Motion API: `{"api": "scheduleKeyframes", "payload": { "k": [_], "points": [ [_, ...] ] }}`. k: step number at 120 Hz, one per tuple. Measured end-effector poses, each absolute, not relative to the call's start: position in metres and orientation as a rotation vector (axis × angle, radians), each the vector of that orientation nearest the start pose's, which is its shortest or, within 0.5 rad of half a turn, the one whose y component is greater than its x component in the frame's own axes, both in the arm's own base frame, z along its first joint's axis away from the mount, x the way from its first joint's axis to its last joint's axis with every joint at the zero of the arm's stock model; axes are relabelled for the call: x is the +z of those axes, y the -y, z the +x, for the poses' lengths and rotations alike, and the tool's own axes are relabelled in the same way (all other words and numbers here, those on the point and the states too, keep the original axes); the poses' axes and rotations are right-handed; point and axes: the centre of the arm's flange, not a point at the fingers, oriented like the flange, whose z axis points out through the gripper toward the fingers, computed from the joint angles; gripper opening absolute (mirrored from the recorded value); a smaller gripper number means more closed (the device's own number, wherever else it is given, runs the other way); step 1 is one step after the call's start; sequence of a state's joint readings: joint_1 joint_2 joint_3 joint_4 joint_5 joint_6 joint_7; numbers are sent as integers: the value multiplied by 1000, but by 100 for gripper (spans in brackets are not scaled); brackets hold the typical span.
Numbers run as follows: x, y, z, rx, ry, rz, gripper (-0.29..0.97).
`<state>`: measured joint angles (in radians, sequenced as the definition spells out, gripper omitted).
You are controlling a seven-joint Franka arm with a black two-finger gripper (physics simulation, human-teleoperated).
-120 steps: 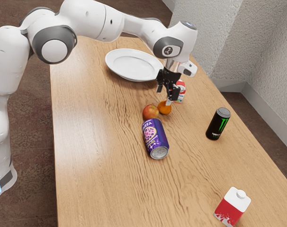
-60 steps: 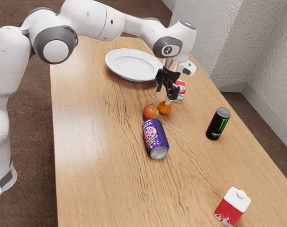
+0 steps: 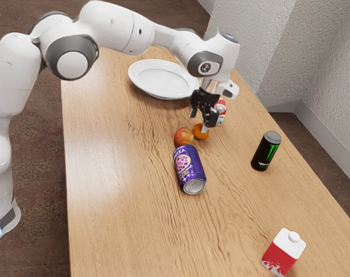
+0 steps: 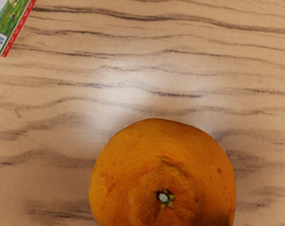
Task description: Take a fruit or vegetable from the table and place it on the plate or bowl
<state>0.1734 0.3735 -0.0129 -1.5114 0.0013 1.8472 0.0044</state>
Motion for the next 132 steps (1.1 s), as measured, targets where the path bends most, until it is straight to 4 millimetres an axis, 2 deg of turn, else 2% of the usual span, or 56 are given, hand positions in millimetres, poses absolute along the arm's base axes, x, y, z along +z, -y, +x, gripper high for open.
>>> {"api": "scheduleKeyframes", "payload": {
  "k": [62,74,87,93,108,116,132],
  "points": [
    [422,-106,667,60,258,-3163,68],
    [416,-105,668,68,265,-3173,61],
    [414,-105,669,68,276,-3182,42],
    [416,-105,668,66,278,-3184,37],
    [426,-104,666,50,280,-3183,31],
    [438,-103,664,28,278,-3181,27],
    [499,-106,652,-86,287,-3168,27]
  ]
}}
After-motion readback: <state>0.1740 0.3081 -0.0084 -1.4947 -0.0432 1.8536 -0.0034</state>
